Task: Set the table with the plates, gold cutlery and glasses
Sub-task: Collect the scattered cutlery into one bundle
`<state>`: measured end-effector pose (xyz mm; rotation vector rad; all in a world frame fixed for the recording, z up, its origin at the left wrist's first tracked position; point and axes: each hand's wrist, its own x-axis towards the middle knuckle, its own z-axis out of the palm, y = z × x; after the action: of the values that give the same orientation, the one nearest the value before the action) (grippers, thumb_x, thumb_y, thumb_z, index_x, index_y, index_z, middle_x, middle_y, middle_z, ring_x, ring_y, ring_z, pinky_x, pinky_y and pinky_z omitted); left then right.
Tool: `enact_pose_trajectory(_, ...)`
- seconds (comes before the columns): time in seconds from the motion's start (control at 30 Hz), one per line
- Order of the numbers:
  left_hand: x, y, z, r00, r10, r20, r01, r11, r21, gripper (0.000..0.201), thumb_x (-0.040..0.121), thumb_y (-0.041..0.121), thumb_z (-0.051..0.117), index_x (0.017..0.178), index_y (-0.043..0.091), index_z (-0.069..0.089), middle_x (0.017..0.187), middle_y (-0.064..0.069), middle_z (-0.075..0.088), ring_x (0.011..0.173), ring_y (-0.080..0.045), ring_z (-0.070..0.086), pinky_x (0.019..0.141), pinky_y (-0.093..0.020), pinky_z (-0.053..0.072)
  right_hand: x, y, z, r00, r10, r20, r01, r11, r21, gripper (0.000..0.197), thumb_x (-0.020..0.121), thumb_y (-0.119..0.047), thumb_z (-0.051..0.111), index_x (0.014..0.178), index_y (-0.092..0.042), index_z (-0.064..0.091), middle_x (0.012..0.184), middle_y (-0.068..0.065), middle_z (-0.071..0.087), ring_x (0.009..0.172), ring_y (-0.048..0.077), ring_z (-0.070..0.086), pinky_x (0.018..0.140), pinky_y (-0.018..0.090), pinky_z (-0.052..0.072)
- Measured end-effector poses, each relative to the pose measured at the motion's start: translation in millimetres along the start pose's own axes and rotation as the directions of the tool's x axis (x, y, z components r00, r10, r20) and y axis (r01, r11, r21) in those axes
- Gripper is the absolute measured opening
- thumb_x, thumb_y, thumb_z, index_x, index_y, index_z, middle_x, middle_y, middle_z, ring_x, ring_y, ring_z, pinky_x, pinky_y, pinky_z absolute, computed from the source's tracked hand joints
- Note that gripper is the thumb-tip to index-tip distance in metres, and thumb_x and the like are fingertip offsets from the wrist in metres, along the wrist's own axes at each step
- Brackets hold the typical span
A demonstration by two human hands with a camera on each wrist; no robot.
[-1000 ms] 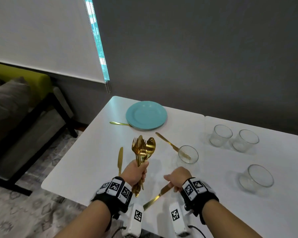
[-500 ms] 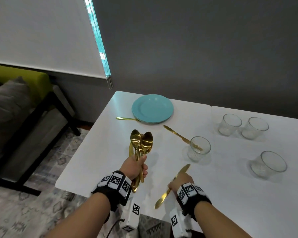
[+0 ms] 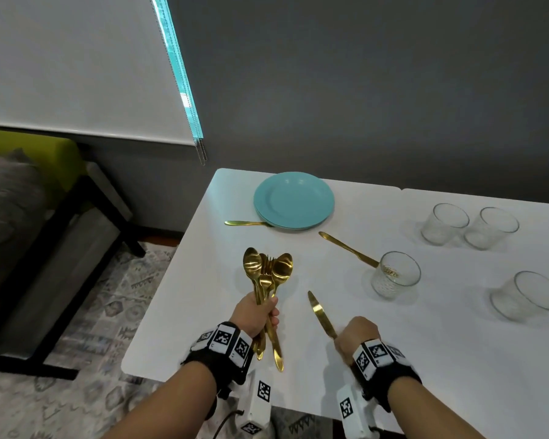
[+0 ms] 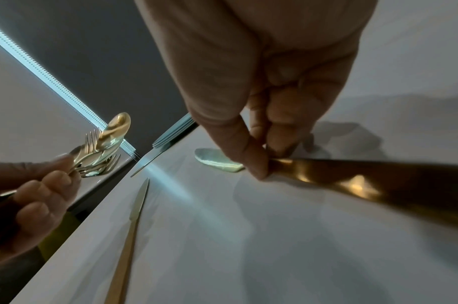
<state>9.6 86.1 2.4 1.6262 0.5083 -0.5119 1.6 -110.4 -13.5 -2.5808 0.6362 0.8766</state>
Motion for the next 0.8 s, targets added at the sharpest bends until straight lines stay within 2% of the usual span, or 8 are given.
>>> enact_pose_trajectory(0.07, 4, -1, -6, 1.0, -0.009, 0.01, 0.009, 1.0, 0.002, 0.016, 0.096, 0.017, 0.049, 0.087, 0.004, 0.051, 0.065, -0.006, 0.056, 0.053, -0.015, 0.055, 0.054, -0.025, 0.051, 0, -7, 3, 1.0, -0.003, 0.023, 0.003, 1.0, 0.011, 0.031, 0.082, -0.017, 0.061, 0.058, -0.013, 0.042, 0.076, 0.002, 0.057, 0.093, 0.02, 0.066, 0.073, 0.022, 0.052)
enact_pose_trajectory(0.17, 8, 1, -13, 1.0, -0.016, 0.023, 0.016, 1.0, -0.009, 0.017, 0.096, 0.014, 0.048, 0.083, 0.005, 0.051, 0.065, -0.007, 0.054, 0.054, -0.015, 0.053, 0.053, -0.023, 0.049, 3, -15, 0, 0.996, -0.004, 0.094, -0.006, 0.994, 0.113, 0.02, 0.078, -0.016, 0.064, 0.065, -0.014, 0.049, 0.083, 0.001, 0.058, 0.077, 0.016, 0.058, 0.059, 0.019, 0.047)
enact_pose_trajectory(0.23, 10, 2, -16, 0.999, -0.019, 0.037, 0.02, 0.999, -0.027, 0.018, 0.097, 0.013, 0.046, 0.082, 0.004, 0.05, 0.065, -0.007, 0.053, 0.054, -0.014, 0.053, 0.052, -0.022, 0.05, 5, -23, -4, 0.988, -0.067, 0.138, 0.029, 0.966, 0.259, 0.018, 0.08, -0.014, 0.064, 0.067, -0.02, 0.052, 0.073, -0.002, 0.055, 0.062, 0.01, 0.052, 0.051, 0.015, 0.042)
enact_pose_trajectory(0.4, 10, 9, -22, 0.995, -0.042, 0.085, 0.057, 0.982, -0.178, 0.015, 0.098, 0.011, 0.044, 0.087, 0.002, 0.049, 0.068, -0.011, 0.054, 0.054, -0.017, 0.055, 0.053, -0.022, 0.051, -5, -62, -16, 0.96, -0.197, 0.2, 0.018, 0.754, 0.656, 0.009, 0.076, -0.008, 0.073, 0.072, -0.008, 0.065, 0.056, 0.004, 0.049, 0.046, 0.013, 0.041, 0.043, 0.021, 0.034)
enact_pose_trajectory(0.5, 8, 10, -25, 0.989, -0.049, 0.141, 0.072, 0.984, -0.166, 0.021, 0.098, 0.015, 0.044, 0.09, -0.001, 0.054, 0.06, -0.008, 0.052, 0.05, -0.017, 0.049, 0.052, -0.028, 0.048, -5, -87, -15, 0.95, -0.193, 0.244, -0.028, 0.729, 0.684, 0.015, 0.073, -0.011, 0.074, 0.084, -0.003, 0.068, 0.056, 0.003, 0.048, 0.047, 0.013, 0.037, 0.045, 0.023, 0.029)
enact_pose_trajectory(0.63, 7, 12, -32, 0.985, -0.024, 0.171, 0.032, 0.999, -0.044, 0.023, 0.097, 0.021, 0.046, 0.088, 0.005, 0.06, 0.072, -0.015, 0.064, 0.069, -0.03, 0.064, 0.077, -0.047, 0.054, -3, -108, -11, 0.937, -0.204, 0.283, -0.028, 0.765, 0.643, 0.024, 0.077, -0.014, 0.073, 0.096, 0.002, 0.07, 0.057, 0.004, 0.049, 0.044, 0.011, 0.036, 0.043, 0.021, 0.031)
enact_pose_trajectory(0.7, 6, 14, -36, 0.985, -0.005, 0.171, 0.01, 0.999, -0.032, 0.021, 0.098, 0.019, 0.045, 0.087, 0.009, 0.061, 0.08, -0.016, 0.068, 0.071, -0.026, 0.068, 0.072, -0.04, 0.058, -2, -116, -6, 0.928, -0.234, 0.289, -0.004, 0.771, 0.636, 0.019, 0.077, -0.014, 0.073, 0.089, 0.0, 0.07, 0.065, 0.007, 0.054, 0.044, 0.011, 0.038, 0.042, 0.02, 0.031)
enact_pose_trajectory(0.8, 7, 15, -41, 0.985, 0.022, 0.173, -0.015, 0.999, -0.04, 0.023, 0.098, 0.015, 0.045, 0.083, 0.007, 0.062, 0.073, -0.011, 0.067, 0.061, -0.016, 0.065, 0.062, -0.029, 0.056, -2, -122, 1, 0.928, -0.279, 0.248, 0.055, 0.76, 0.648, 0.011, 0.08, -0.013, 0.071, 0.074, -0.007, 0.064, 0.064, 0.008, 0.057, 0.046, 0.011, 0.042, 0.043, 0.02, 0.035)
